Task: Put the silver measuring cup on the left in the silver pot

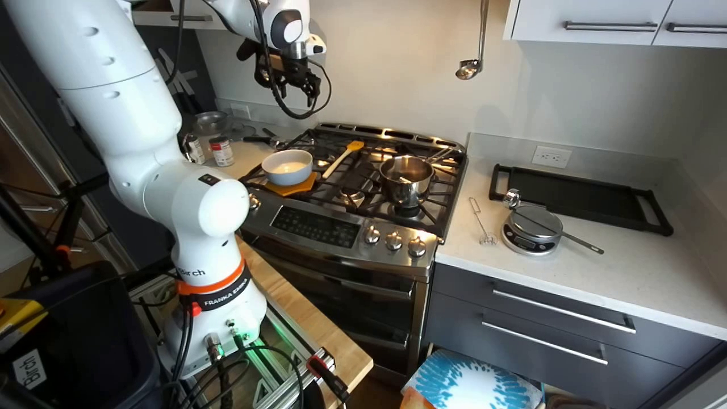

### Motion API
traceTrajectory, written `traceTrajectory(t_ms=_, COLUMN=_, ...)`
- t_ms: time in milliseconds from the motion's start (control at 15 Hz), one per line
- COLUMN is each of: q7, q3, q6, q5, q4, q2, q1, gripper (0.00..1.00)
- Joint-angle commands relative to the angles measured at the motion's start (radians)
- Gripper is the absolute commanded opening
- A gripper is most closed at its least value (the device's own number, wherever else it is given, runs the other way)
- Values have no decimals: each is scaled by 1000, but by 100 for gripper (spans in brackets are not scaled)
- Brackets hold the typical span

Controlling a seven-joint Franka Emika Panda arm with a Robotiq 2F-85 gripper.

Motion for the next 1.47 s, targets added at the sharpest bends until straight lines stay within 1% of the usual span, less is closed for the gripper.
traceTrajectory(t_ms=0, q7=-20, q3=50, q6=-53, q5=-165, q4=201, q2=216, q1=8, gripper=100)
traceTrajectory(t_ms=133, q7=-25, q3=61, q6=-78, q5=-292, q4=304, q2=312, q1=19, gripper=100)
traceTrajectory(t_ms=200, q7=-15, q3=56, q6=-88, q5=-369, q4=349, q2=343, q1=26, gripper=100)
traceTrajectory(t_ms=267, q7=-11, q3=53, q6=-98, q5=-421, q4=378, q2=363, q1=37, gripper=100)
traceTrajectory(t_ms=333, q7=-6, q3=64, q6=-47, q5=-335, q4=288, q2=302, q1=17, gripper=100)
traceTrajectory(t_ms=467, q7=-7, q3=61, q6=-60, q5=-390, q4=350, q2=351, q1=24, gripper=100)
traceTrajectory(t_ms=600, q7=-7, q3=60, q6=-70, q5=-401, q4=370, q2=365, q1=27, gripper=100)
traceTrajectory(t_ms=733, q7=-132, q3=84, q6=52, q5=-373, q4=432, q2=441, q1=16, gripper=100)
traceTrajectory(t_ms=867, q7=-240, q3=108, q6=113, q5=-338, q4=505, q2=523, q1=6, gripper=100)
traceTrajectory(t_ms=1000, q7=-356, q3=151, q6=170, q5=-283, q4=550, q2=591, q1=-15, gripper=100)
traceTrajectory(t_ms=1133, q7=-472, q3=207, q6=198, q5=-229, q4=598, q2=657, q1=-40, gripper=100)
traceTrajectory(t_ms=1200, q7=-530, q3=238, q6=196, q5=-204, q4=624, q2=688, q1=-55, gripper=100)
traceTrajectory(t_ms=1400, q7=-701, q3=337, q6=159, q5=-111, q4=648, q2=737, q1=-109, gripper=100)
